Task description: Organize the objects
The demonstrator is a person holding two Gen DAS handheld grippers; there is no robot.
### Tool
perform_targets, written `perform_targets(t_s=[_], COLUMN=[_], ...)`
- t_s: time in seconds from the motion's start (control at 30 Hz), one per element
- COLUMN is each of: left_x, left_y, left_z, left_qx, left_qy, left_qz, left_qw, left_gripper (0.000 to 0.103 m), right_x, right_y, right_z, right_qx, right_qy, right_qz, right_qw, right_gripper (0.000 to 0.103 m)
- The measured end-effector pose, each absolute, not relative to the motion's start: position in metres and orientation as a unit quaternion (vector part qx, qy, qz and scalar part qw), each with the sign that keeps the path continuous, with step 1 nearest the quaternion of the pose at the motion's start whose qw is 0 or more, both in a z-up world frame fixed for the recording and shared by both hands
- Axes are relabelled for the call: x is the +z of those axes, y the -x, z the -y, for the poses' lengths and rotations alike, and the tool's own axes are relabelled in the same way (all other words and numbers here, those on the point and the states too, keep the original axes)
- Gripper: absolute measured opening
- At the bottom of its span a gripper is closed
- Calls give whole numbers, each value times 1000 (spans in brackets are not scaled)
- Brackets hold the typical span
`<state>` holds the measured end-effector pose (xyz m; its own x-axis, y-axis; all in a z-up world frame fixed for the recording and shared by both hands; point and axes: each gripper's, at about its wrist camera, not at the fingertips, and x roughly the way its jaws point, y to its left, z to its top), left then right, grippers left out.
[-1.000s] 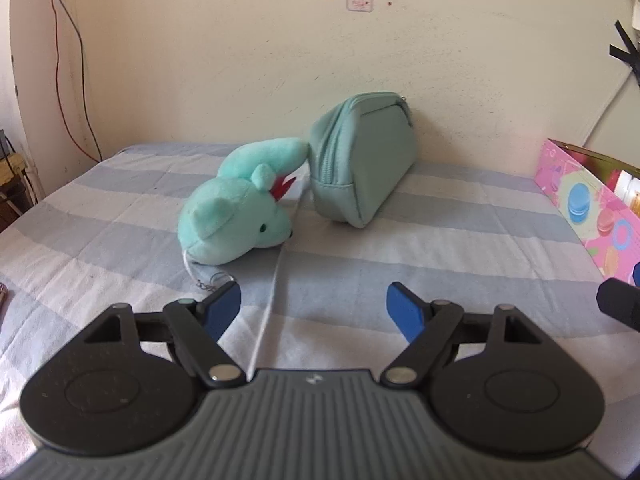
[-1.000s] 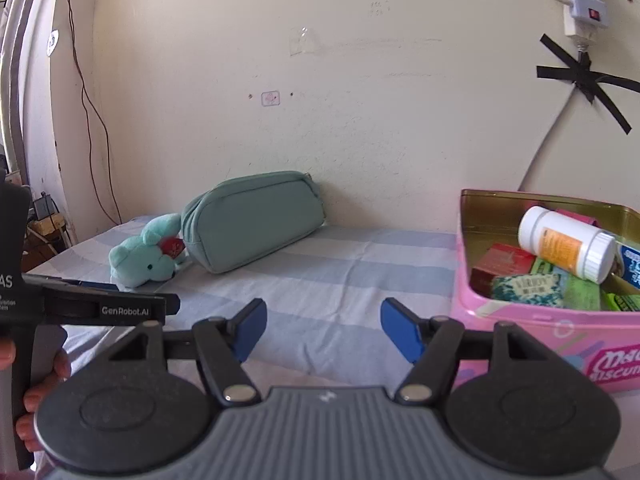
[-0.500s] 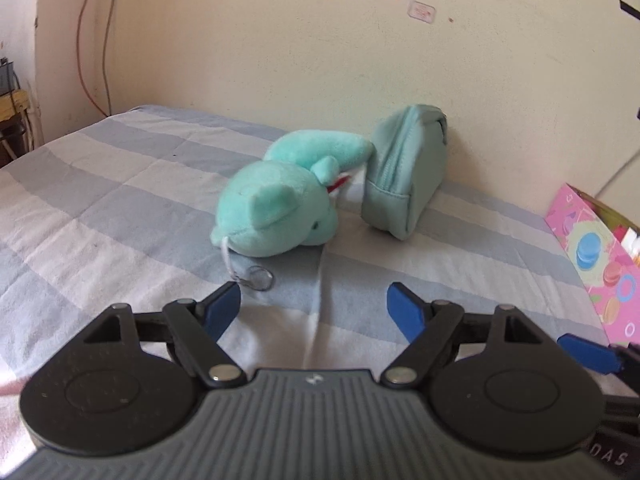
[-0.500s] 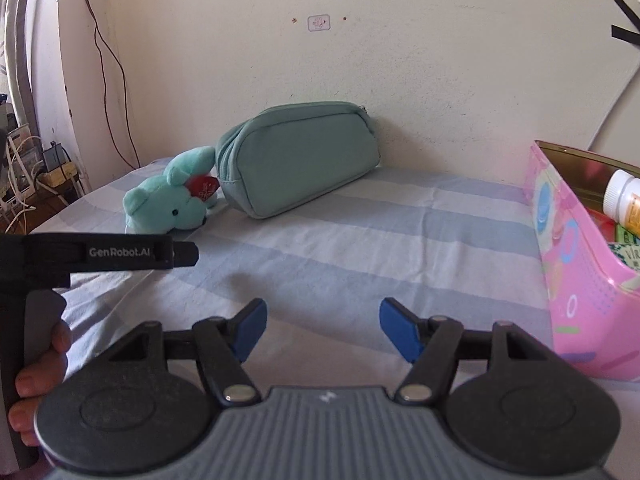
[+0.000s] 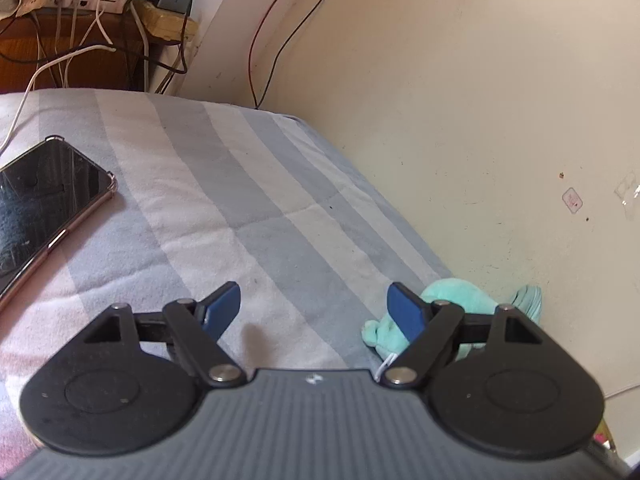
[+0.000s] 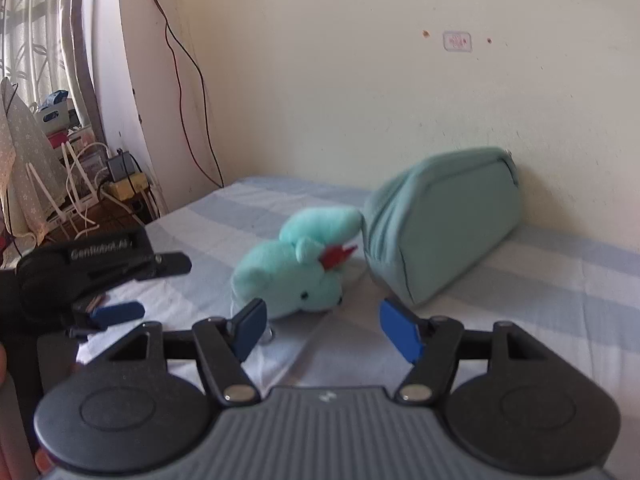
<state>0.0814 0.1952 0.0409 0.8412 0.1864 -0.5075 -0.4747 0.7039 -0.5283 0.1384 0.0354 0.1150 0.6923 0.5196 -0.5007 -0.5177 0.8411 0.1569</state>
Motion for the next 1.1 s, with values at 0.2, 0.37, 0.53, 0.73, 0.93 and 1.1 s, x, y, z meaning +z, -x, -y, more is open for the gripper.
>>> perform_targets(t_s=[0.2, 0.37, 0.53, 0.73, 0.93, 1.1], left_x=[38, 37, 40, 38, 42, 42], left_y=[-84, -73, -70, -74, -89, -103], left_z=[-201, -212, -212, -211, -183, -128], left_qx=[145, 130, 120, 104, 38, -59], left_qy=[379, 422, 423, 426, 360, 231], left_qz=[-225, -205, -193, -205, -239, -286], left_qw=[886, 874, 877, 875, 901, 928], left_gripper=[82, 82, 82, 82, 82, 82], right_x=[132, 96, 86, 96, 109, 115], right_y=[-171, -177, -168, -125, -52, -7], right_z=[-48, -76, -92, -49, 30, 99], right_qx=[282, 292, 287, 275, 207, 104], right_qy=[-48, -51, -7, 52, 169, 217], right_qz=[-287, -349, -320, -293, -264, -275], right_qw=[914, 889, 903, 914, 927, 931], right_gripper=[65, 65, 58, 47, 48, 49])
